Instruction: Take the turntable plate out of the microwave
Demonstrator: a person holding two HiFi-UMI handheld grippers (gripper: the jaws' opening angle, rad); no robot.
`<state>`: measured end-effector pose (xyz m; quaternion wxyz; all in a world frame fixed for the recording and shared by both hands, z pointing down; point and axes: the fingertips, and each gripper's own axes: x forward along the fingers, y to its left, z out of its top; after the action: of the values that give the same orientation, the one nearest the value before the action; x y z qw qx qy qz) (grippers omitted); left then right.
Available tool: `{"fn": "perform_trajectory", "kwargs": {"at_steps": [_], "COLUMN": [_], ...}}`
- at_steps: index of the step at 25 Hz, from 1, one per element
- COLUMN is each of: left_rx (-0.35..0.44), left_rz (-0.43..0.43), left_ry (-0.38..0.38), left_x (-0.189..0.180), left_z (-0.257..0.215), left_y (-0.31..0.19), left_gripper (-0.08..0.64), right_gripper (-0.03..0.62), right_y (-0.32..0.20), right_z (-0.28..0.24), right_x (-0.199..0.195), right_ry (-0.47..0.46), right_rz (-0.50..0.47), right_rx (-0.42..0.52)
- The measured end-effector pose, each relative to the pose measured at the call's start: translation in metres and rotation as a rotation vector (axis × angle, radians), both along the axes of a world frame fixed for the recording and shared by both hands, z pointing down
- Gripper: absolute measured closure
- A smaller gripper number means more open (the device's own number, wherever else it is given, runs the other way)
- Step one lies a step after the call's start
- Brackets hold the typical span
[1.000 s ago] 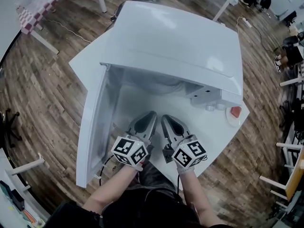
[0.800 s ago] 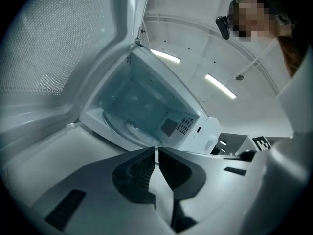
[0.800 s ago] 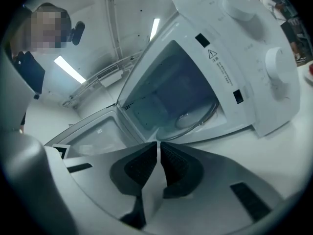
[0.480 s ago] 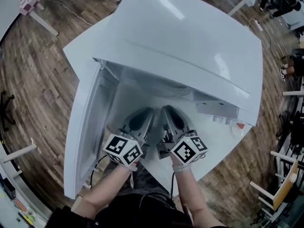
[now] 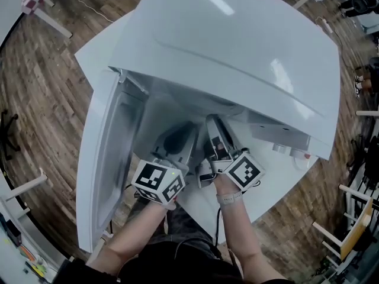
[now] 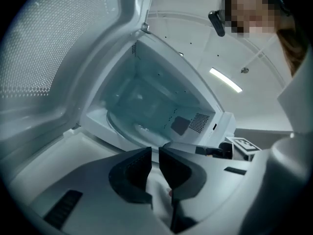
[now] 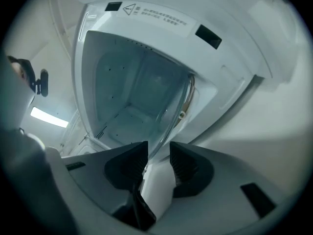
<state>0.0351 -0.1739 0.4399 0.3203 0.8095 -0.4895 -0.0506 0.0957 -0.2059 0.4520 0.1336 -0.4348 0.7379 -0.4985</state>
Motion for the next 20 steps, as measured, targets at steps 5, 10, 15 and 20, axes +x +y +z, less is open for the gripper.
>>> {"fn": "perform_trajectory", "kwargs": {"at_steps": [5, 10, 15, 20], "left_rx": [-0.048, -0.112, -0.195, -0.237], "left_rz": [-0.021, -0.050, -0.104, -0.116], "left_ry": [-0.053, 0.066, 0.250, 0.292], "left_x": [-0.007, -0.008, -0.007, -0.006], "left_z": [0.003, 0.005, 0.007, 0.015], "left_y": [-0.002, -0.006, -0.011, -0.014], "left_gripper": [0.458, 0.419, 0.411, 0.403], "right_gripper": [0.476, 0.526, 0.535, 0.538], "right_y": [-0.008, -0.009, -0.006, 0.001], "right_z": [0.008, 0.007, 0.007, 0.007], "right_x": [0.004, 0.005, 0.003, 0.004], "right_ry": [-0.123, -0.258, -0.323, -0.358], "right_rz": [0.080, 0.119, 0.127, 0.113], "right_rx": [-0.099, -0.116, -0.124, -0.131]}}
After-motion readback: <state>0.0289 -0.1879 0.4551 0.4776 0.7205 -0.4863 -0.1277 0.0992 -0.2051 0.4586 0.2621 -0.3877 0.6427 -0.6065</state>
